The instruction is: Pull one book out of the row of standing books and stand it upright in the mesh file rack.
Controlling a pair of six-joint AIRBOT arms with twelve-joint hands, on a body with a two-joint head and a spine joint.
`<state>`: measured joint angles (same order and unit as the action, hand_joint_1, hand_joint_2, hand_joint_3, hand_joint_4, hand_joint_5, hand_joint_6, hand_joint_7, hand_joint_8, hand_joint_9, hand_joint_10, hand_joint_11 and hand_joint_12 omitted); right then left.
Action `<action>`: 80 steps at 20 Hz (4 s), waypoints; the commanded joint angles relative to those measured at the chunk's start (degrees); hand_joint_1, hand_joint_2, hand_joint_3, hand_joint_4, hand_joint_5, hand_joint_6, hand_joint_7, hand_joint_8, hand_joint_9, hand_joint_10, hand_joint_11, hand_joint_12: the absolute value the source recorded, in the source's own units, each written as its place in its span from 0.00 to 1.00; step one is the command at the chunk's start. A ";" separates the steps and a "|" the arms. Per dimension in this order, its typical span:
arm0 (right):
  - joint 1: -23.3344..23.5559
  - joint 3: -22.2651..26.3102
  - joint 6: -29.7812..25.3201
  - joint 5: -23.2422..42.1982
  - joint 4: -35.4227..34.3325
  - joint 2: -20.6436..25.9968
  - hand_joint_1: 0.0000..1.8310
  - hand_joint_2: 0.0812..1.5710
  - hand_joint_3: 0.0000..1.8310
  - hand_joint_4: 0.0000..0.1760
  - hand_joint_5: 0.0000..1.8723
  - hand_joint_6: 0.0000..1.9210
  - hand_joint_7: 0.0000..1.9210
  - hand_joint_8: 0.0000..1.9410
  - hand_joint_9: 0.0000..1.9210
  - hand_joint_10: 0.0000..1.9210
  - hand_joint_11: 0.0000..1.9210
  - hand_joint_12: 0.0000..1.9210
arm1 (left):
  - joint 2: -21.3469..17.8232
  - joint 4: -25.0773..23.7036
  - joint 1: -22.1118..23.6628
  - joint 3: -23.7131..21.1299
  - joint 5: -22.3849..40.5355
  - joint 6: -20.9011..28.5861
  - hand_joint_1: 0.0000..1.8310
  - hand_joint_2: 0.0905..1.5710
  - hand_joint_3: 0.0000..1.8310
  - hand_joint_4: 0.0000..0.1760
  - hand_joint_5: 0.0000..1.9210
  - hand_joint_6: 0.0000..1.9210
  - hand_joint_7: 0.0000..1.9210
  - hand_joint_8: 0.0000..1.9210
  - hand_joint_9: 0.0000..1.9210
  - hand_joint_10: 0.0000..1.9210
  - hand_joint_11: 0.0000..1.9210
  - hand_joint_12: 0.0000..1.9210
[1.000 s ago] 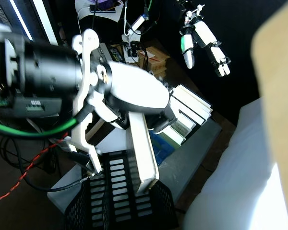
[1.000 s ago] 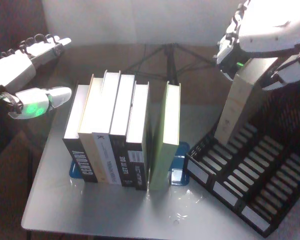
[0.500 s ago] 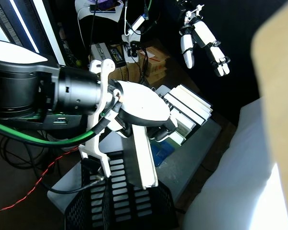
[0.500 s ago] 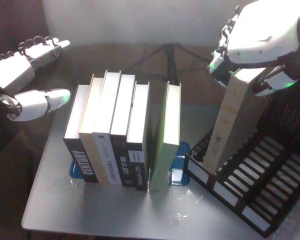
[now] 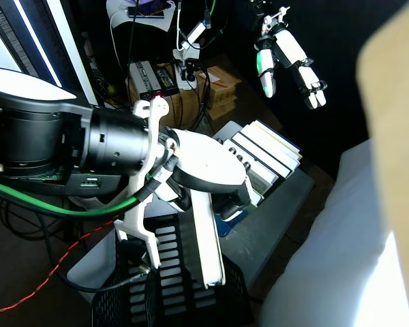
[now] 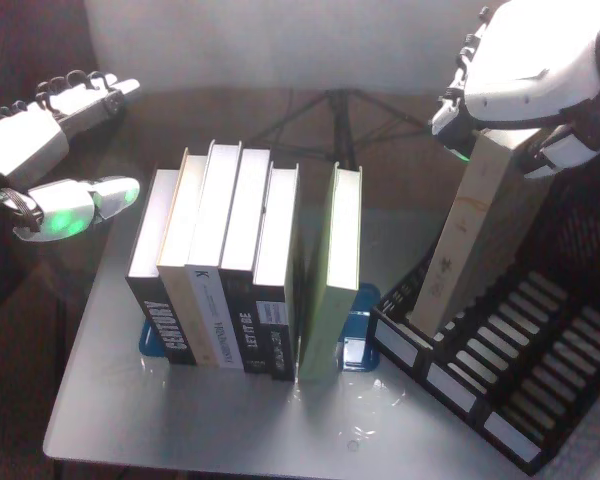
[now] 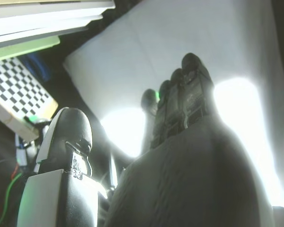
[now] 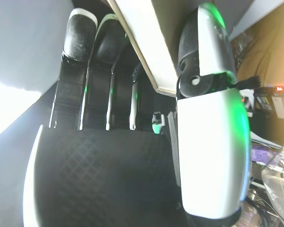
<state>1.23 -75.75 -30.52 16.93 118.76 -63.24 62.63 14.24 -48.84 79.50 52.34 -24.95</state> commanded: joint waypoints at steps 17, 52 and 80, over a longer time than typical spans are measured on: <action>4.44 0.95 -11.41 -2.65 20.50 1.12 0.74 0.73 0.00 0.00 0.43 0.58 0.47 0.61 0.42 0.75 0.34 0.87 | -1.67 -0.63 -0.35 -1.18 13.87 1.50 0.31 0.87 0.00 0.05 0.04 0.00 0.00 0.00 0.00 0.00 0.00 0.08; -2.38 -15.70 -20.37 -8.22 28.63 -11.44 0.63 0.78 0.00 0.00 0.43 0.62 0.36 0.78 0.26 0.65 0.09 0.95 | 0.14 0.62 -2.17 0.77 16.26 3.49 0.31 0.88 0.00 0.05 0.04 0.00 0.00 0.00 0.00 0.00 0.01 0.00; -6.90 -19.22 -23.65 -8.99 28.66 -11.73 0.61 0.76 0.00 0.00 0.27 0.22 0.36 0.04 0.22 0.37 0.00 0.80 | 1.16 0.17 -2.17 1.76 16.17 4.45 0.29 0.88 0.00 0.05 0.03 0.00 0.00 0.00 0.00 0.00 0.00 0.00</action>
<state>-5.69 -94.56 -54.26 12.56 146.85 -76.01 63.81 13.54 -51.24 80.71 61.36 -20.88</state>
